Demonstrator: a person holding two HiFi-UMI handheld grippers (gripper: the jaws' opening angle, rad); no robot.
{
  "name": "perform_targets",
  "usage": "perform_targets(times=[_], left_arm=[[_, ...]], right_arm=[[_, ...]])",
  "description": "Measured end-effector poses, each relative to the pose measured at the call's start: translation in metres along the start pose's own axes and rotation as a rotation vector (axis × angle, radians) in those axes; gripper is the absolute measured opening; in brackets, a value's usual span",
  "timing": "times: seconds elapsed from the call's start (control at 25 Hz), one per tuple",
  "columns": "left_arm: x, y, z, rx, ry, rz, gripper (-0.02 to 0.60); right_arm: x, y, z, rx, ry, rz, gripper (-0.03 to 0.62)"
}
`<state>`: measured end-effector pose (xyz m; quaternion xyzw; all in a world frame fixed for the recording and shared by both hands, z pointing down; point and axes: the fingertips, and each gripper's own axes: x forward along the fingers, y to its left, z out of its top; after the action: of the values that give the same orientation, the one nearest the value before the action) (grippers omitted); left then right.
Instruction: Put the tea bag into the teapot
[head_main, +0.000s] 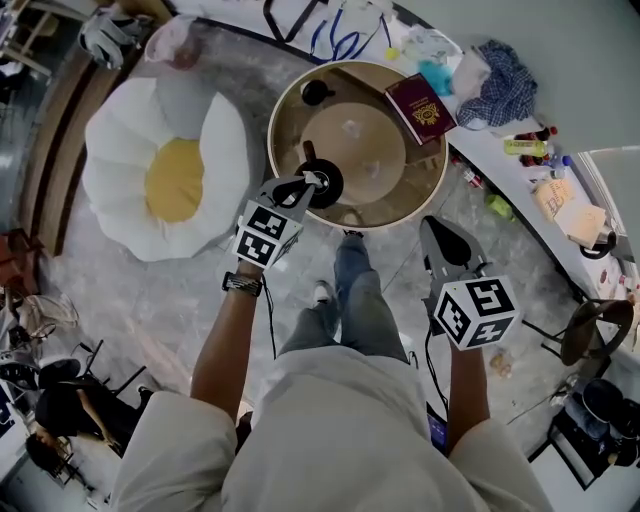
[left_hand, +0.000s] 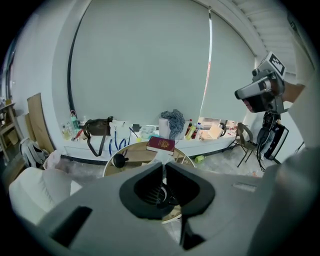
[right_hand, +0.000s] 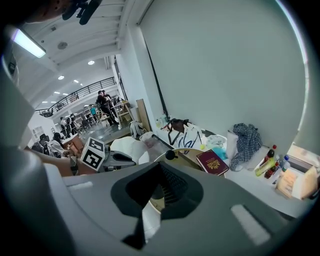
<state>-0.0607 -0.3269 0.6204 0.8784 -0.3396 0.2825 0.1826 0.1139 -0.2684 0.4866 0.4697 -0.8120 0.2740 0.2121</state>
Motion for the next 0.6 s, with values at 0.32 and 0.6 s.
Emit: perform_targets(times=[0.32,0.6], left_arm=[[0.027,0.007,-0.025,-0.048,0.061,-0.02,0.023],[0.048,0.013,-0.042,-0.028,0.126,-0.031,0.023]], right_arm=[[0.017,-0.01,0.0,0.001,0.028,0.01,0.005],[0.029,-0.018,-0.005,0.016,0.057,0.016,0.005]])
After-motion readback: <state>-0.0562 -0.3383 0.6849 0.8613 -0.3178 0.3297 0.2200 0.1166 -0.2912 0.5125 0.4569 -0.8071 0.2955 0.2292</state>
